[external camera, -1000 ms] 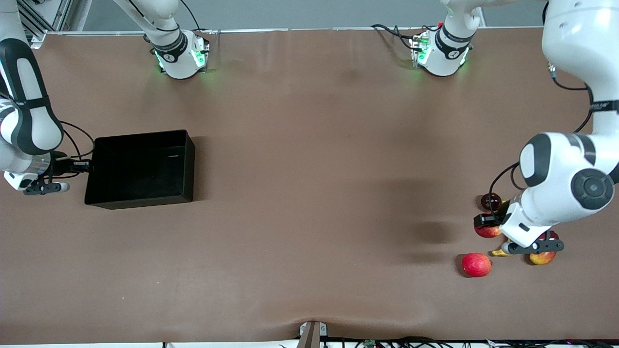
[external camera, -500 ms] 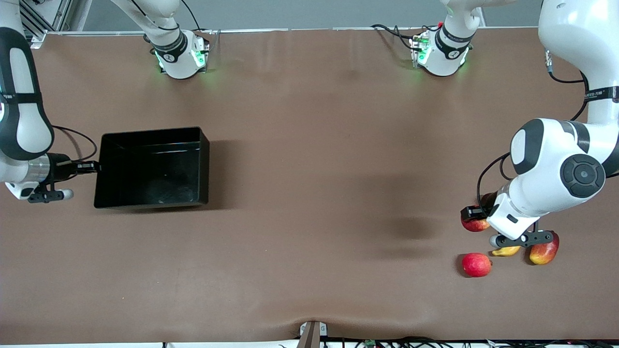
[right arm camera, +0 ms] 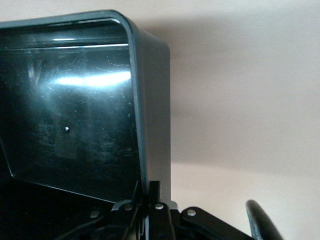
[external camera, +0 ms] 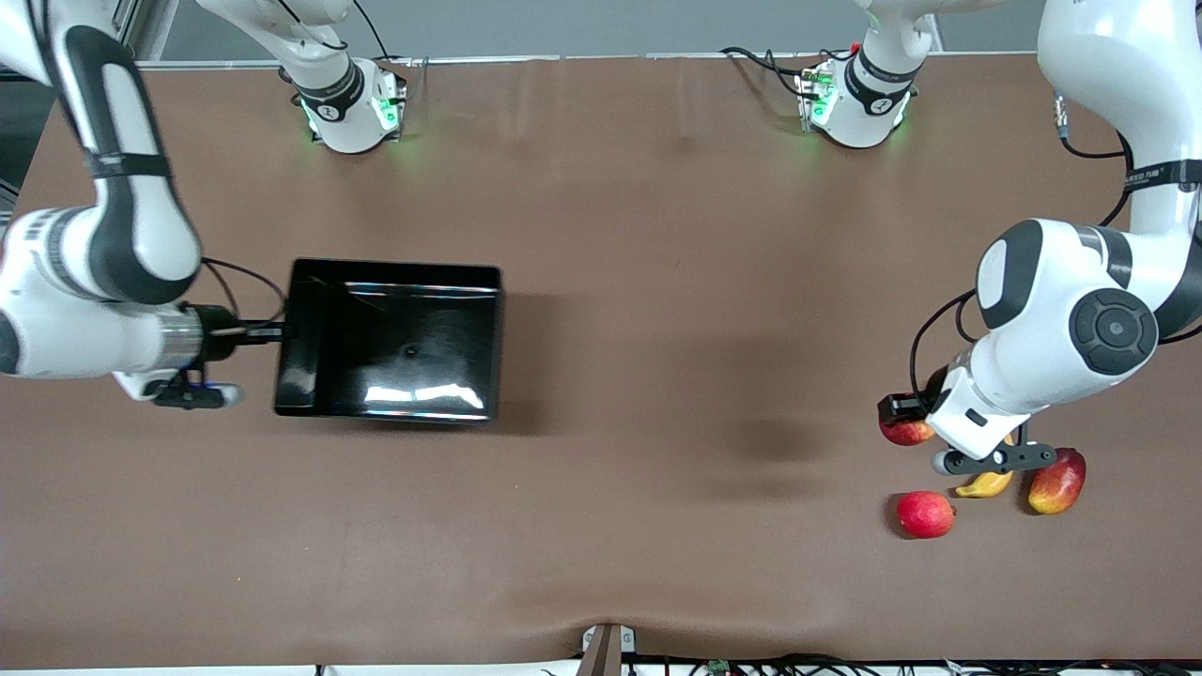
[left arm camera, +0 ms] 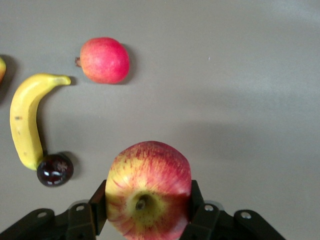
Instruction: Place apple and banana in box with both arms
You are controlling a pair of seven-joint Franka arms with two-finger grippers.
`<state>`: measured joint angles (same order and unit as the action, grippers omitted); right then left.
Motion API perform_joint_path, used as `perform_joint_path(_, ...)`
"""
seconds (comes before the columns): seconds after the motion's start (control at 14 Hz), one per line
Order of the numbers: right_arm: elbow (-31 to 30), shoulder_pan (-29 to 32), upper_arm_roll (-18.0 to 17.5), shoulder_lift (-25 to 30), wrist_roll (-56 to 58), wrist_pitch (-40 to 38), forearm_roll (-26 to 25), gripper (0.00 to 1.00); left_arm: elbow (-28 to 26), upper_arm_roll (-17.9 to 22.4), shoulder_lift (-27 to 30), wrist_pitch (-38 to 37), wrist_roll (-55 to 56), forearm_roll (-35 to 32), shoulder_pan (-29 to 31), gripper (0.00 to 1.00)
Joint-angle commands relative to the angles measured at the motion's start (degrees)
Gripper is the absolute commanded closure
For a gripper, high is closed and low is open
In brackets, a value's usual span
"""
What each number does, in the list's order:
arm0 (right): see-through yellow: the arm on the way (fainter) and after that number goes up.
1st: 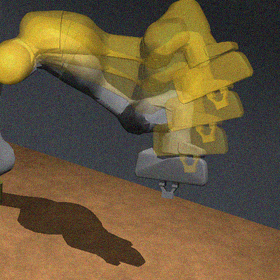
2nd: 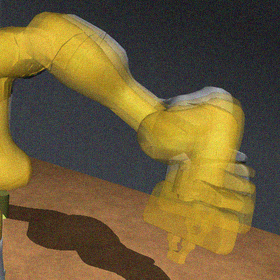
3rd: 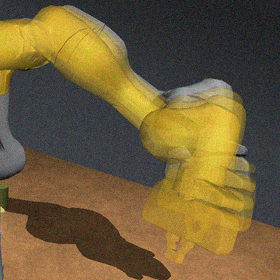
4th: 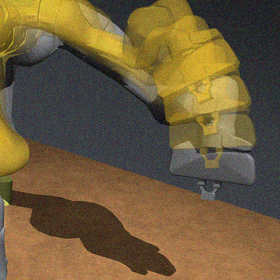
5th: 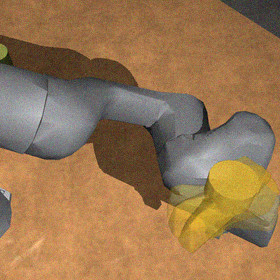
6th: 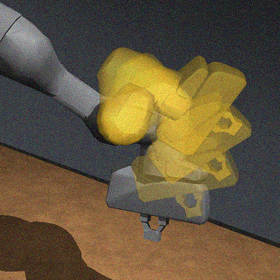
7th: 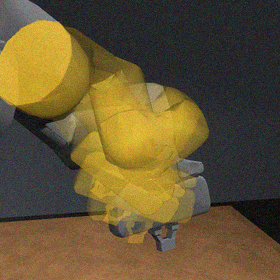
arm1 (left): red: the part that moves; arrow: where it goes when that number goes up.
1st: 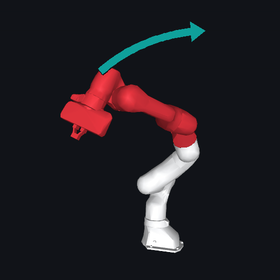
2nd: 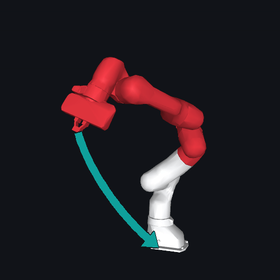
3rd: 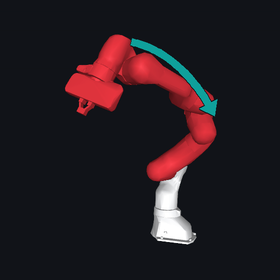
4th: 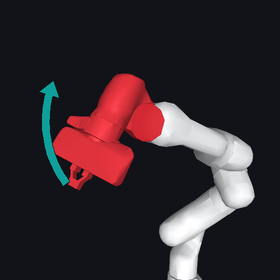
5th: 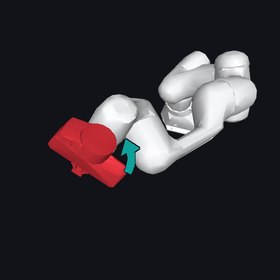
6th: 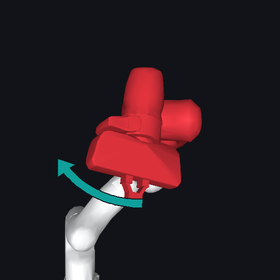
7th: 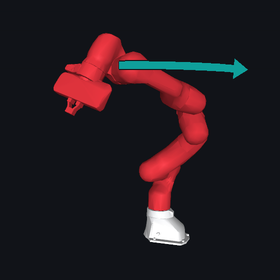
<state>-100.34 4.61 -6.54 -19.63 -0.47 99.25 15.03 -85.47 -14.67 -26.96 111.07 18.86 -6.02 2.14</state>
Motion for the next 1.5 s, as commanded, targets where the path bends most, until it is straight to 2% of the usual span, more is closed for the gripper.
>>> perform_joint_path(0.0, 0.49, -5.99, 0.56, 0.65, -5.91, 3.12, 4.82, 1.00, -0.22, -2.29, 1.91, -2.18, 4.85, -0.40, -0.20, 1.00)
perform_joint_path(0.29, 0.32, -16.89, 0.56, -1.19, -13.57, 12.43, 5.36, 1.00, -0.22, -6.24, 1.30, -1.65, 11.45, -1.01, -1.25, 1.00)
perform_joint_path(0.5, 0.41, -24.10, 0.56, -4.53, -22.70, 20.87, 6.85, 1.00, -0.22, -6.25, 0.42, -0.34, 15.58, -1.10, -5.73, 1.00)
perform_joint_path(0.71, 1.19, -29.02, 0.56, -9.44, -24.66, 28.61, 7.73, 1.00, -0.31, -6.16, -0.28, 0.81, 20.06, -1.19, -8.72, 1.00)
perform_joint_path(0.86, 4.08, -32.02, 0.56, -13.05, -28.16, 30.21, 8.35, 1.00, -0.57, -6.16, -1.42, 1.94, 21.82, -1.19, -10.39, 1.00)
perform_joint_path(0.93, 6.27, -32.99, 0.65, -15.07, -29.66, 30.13, 8.17, 0.65, -0.74, -6.16, -2.38, 3.26, 22.18, -1.28, -11.27, 1.00)
perform_joint_path(1.0, 7.16, -33.00, 0.91, -16.13, -29.93, 30.04, 7.65, 0.01, -0.83, -6.16, -3.35, 4.14, 22.27, -1.97, -12.32, 1.00)
perform_joint_path(1.21, 9.71, -31.94, 1.17, -15.18, -30.11, 27.33, 7.20, 0.00, -1.36, -6.16, -6.95, 6.25, 23.41, -4.35, -15.75, 1.00)
perform_joint_path(1.36, 14.18, -30.89, 2.83, -14.21, -30.11, 20.32, 6.86, 0.00, -1.71, -6.16, -9.50, 10.55, 25.60, -7.33, -17.95, 1.00)
perform_joint_path(1.43, 16.99, -30.89, 4.24, -14.03, -30.11, 16.28, 5.03, 0.00, -1.71, -6.16, -10.64, 12.13, 27.27, -8.04, -19.00, 1.00)
